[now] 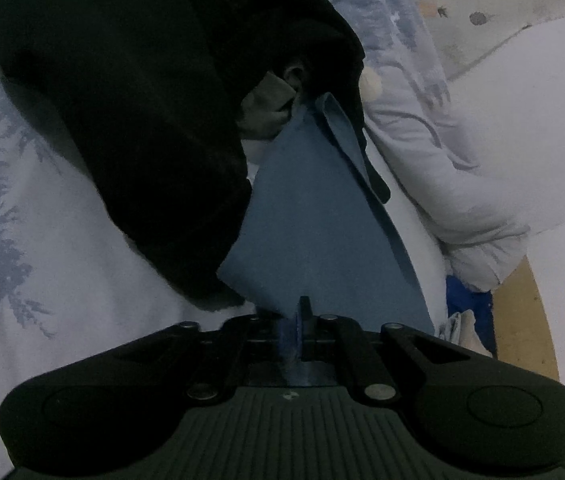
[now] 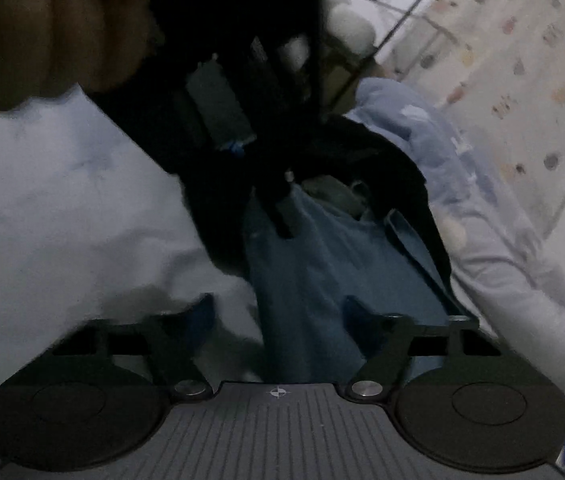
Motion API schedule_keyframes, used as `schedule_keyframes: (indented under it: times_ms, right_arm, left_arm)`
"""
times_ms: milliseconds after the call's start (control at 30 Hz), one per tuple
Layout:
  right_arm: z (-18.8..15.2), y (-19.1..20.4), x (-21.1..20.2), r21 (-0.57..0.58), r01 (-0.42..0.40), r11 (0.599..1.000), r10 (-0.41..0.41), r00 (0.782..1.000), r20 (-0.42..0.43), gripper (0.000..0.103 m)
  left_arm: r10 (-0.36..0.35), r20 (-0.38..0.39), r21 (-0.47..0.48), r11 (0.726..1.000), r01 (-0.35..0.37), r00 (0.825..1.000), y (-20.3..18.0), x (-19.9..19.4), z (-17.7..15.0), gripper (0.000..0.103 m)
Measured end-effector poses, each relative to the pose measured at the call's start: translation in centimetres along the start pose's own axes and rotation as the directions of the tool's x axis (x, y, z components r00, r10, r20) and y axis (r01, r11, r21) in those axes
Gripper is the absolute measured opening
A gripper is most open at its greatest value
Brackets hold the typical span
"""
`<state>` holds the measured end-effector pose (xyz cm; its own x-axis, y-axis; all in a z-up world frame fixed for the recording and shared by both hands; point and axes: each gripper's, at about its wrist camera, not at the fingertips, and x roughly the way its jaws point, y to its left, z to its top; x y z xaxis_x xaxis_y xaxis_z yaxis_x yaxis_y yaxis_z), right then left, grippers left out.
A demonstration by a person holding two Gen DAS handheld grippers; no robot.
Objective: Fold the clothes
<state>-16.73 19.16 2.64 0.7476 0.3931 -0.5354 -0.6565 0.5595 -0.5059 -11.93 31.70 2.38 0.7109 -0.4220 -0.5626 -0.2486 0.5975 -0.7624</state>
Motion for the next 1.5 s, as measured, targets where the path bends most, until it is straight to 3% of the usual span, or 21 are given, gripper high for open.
schedule_keyframes:
  times_ms: [33, 100, 167, 333, 367, 433, 500, 567, 633, 700, 900, 1067, 1300, 1467, 1500]
  right_arm:
    - [0.1, -0.2, 0.6, 0.006, -0.004, 1.0, 0.004, 1.0, -0.022, 0.003]
    - [0.6, -0.5, 0.7, 0.034, -0.025, 0.999, 0.026, 0.999, -0.033, 0.003]
    - [1.0, -1.0, 0.4, 0.038, -0.039, 0.999, 0.04, 0.999, -0.028, 0.003]
    - [1.6, -1.5, -0.9, 0.018, -0.049, 0.999, 0.05, 0.999, -0.017, 0.003]
    - [1.7, -1.6, -1.1, 0.018, -0.052, 0.998, 0.053, 0.998, -0.017, 0.003]
    - [1.8, -1.8, -1.4, 0.025, -0.056, 0.998, 0.056, 0.998, -0.016, 0.003]
    - [1.8, -2.0, -1.9, 0.038, -0.05, 0.998, 0.051, 0.999, -0.012, 0.003]
    - [1.7, -2.0, -2.4, 0.046, -0.026, 0.999, 0.026, 1.0, -0.004, 0.005]
    - [1.1, -2.0, -3.0, 0.063, 0.001, 0.998, -0.001, 1.0, 0.005, 0.022]
    - [0.3, -1.7, -3.0, 0.082, 0.038, 0.996, -0.038, 0.999, -0.002, 0.059]
    - [-2.1, -1.1, -1.4, 0.083, 0.145, 0.986, -0.142, 0.989, -0.043, 0.063]
    - [-5.7, -3.3, -1.1, 0.093, 0.273, 0.958, -0.26, 0.957, -0.126, 0.06]
    - [-15.8, -8.8, -6.8, 0.027, 0.438, 0.898, -0.417, 0.871, -0.259, 0.058]
    - [-19.1, -10.9, -8.3, -0.076, 0.457, 0.886, -0.46, 0.847, -0.268, 0.058]
    - [-19.5, -11.2, -8.4, -0.103, 0.46, 0.882, -0.47, 0.841, -0.268, 0.054]
  left_arm:
    - [-0.004, 0.001, -0.012, 1.0, 0.004, 1.0, 0.4, 0.0, -0.2, 0.024]
    - [-0.027, 0.003, -0.035, 0.999, 0.028, 1.0, 1.0, 0.0, -0.7, 0.044]
    - [-0.057, 0.012, -0.052, 0.997, 0.057, 0.998, 1.4, 0.3, -1.5, 0.054]
    - [-0.118, 0.061, -0.11, 0.986, 0.124, 0.991, 1.1, 1.2, -2.0, 0.056]
    - [-0.124, 0.075, -0.115, 0.985, 0.132, 0.989, 0.9, 1.2, -1.8, 0.056]
    - [-0.132, 0.098, -0.125, 0.982, 0.144, 0.986, 0.5, 1.4, -1.4, 0.044]
    - [-0.119, 0.094, -0.127, 0.983, 0.13, 0.988, 0.1, 1.6, -0.9, 0.007]
    - [-0.108, 0.095, -0.109, 0.987, 0.118, 0.99, -0.5, 1.5, -0.6, 0.006]
    - [-0.101, 0.098, -0.091, 0.99, 0.11, 0.99, -1.1, 1.0, -0.2, 0.006]
    - [-0.103, 0.1, -0.078, 0.991, 0.111, 0.99, -1.5, 0.6, 0.1, 0.006]
    - [-0.105, 0.093, -0.072, 0.991, 0.112, 0.99, -2.4, -0.1, 0.6, 0.006]
    - [-0.116, 0.101, -0.083, 0.989, 0.125, 0.988, -2.8, -0.4, 1.1, 0.006]
    - [-0.117, 0.102, -0.078, 0.989, 0.125, 0.988, -3.3, -0.2, 1.6, 0.006]
    - [-0.099, 0.116, -0.093, 0.989, 0.11, 0.988, -3.2, -0.3, 1.8, 0.006]
    - [-0.096, 0.12, -0.095, 0.99, 0.108, 0.988, -3.2, -0.4, 1.8, 0.006]
